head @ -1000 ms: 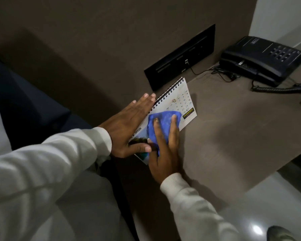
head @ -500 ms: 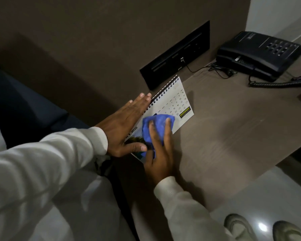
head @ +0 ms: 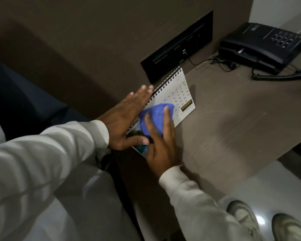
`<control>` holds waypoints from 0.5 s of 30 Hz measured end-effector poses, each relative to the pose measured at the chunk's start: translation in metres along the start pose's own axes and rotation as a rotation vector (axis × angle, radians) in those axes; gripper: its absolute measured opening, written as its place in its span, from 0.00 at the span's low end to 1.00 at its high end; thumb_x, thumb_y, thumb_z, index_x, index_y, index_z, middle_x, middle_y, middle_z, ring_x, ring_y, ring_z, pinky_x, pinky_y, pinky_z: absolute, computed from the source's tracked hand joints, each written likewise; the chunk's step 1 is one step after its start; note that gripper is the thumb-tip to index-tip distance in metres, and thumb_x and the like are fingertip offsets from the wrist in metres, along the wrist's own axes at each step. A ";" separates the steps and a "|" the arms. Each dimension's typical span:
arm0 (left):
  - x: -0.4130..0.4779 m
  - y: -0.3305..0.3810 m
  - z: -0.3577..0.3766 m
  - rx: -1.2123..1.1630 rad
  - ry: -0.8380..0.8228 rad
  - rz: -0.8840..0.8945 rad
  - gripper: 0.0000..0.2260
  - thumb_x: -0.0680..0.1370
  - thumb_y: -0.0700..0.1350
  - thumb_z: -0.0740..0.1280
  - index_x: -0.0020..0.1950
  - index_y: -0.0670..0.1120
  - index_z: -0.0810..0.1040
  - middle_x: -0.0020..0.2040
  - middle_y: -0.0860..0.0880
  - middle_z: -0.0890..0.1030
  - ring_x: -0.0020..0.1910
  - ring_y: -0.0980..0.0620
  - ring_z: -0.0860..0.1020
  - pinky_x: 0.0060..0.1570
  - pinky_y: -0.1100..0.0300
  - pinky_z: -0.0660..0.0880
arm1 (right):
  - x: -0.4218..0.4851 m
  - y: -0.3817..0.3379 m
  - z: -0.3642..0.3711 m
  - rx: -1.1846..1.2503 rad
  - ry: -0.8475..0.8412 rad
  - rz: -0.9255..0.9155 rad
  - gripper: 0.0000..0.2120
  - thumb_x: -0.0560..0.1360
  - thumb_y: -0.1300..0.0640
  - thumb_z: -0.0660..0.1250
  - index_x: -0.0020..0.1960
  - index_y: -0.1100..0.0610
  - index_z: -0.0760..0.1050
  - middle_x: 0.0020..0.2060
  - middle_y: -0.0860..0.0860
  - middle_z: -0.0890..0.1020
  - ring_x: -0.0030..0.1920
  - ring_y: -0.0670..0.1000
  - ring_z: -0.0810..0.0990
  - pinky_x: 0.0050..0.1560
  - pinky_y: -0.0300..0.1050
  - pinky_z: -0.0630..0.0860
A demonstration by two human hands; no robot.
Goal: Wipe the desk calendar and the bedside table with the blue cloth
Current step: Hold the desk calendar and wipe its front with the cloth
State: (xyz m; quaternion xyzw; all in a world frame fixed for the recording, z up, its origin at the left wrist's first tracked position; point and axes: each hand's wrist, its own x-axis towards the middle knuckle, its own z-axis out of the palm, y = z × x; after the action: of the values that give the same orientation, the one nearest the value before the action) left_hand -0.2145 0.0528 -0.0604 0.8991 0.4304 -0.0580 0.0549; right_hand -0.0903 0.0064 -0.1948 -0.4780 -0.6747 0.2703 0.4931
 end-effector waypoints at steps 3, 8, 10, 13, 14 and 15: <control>0.000 0.001 0.000 0.001 -0.003 -0.003 0.50 0.70 0.70 0.59 0.77 0.41 0.39 0.80 0.43 0.43 0.79 0.48 0.41 0.77 0.48 0.46 | -0.019 0.002 0.001 -0.084 -0.066 -0.062 0.42 0.72 0.65 0.70 0.74 0.39 0.52 0.77 0.56 0.47 0.75 0.65 0.54 0.70 0.61 0.58; -0.001 0.002 -0.001 -0.012 0.005 -0.003 0.50 0.70 0.68 0.61 0.77 0.39 0.41 0.80 0.42 0.44 0.79 0.47 0.41 0.77 0.48 0.45 | 0.001 -0.010 -0.005 0.120 0.099 0.166 0.44 0.72 0.71 0.64 0.73 0.35 0.51 0.79 0.51 0.43 0.78 0.55 0.45 0.73 0.51 0.61; -0.001 0.002 -0.001 -0.024 0.009 -0.004 0.50 0.70 0.68 0.62 0.77 0.40 0.41 0.80 0.42 0.45 0.79 0.47 0.42 0.77 0.46 0.47 | 0.006 -0.014 -0.004 0.081 0.049 0.081 0.45 0.73 0.69 0.65 0.74 0.35 0.47 0.78 0.51 0.42 0.78 0.58 0.44 0.75 0.51 0.55; -0.001 0.002 0.000 -0.013 0.013 0.004 0.50 0.70 0.70 0.59 0.77 0.41 0.39 0.80 0.42 0.44 0.79 0.47 0.42 0.77 0.45 0.47 | -0.010 -0.007 -0.003 -0.099 -0.105 -0.017 0.44 0.75 0.65 0.67 0.74 0.36 0.43 0.76 0.53 0.41 0.77 0.62 0.45 0.74 0.54 0.47; -0.002 0.001 0.001 -0.007 0.008 0.004 0.50 0.70 0.71 0.58 0.77 0.42 0.38 0.80 0.43 0.43 0.79 0.47 0.41 0.77 0.45 0.48 | -0.018 -0.004 -0.004 -0.128 -0.144 -0.017 0.42 0.74 0.65 0.67 0.75 0.38 0.46 0.76 0.54 0.41 0.76 0.63 0.48 0.73 0.56 0.52; -0.002 0.000 0.001 0.001 0.009 0.010 0.50 0.70 0.71 0.58 0.77 0.43 0.38 0.80 0.43 0.43 0.79 0.47 0.41 0.77 0.45 0.48 | -0.021 -0.001 -0.009 -0.143 -0.136 0.003 0.40 0.74 0.66 0.67 0.75 0.41 0.51 0.76 0.55 0.43 0.76 0.65 0.51 0.71 0.57 0.57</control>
State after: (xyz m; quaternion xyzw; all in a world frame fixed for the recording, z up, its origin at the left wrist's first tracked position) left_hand -0.2155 0.0513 -0.0614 0.9015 0.4262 -0.0538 0.0527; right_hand -0.0812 -0.0138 -0.1996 -0.4934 -0.7235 0.2541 0.4105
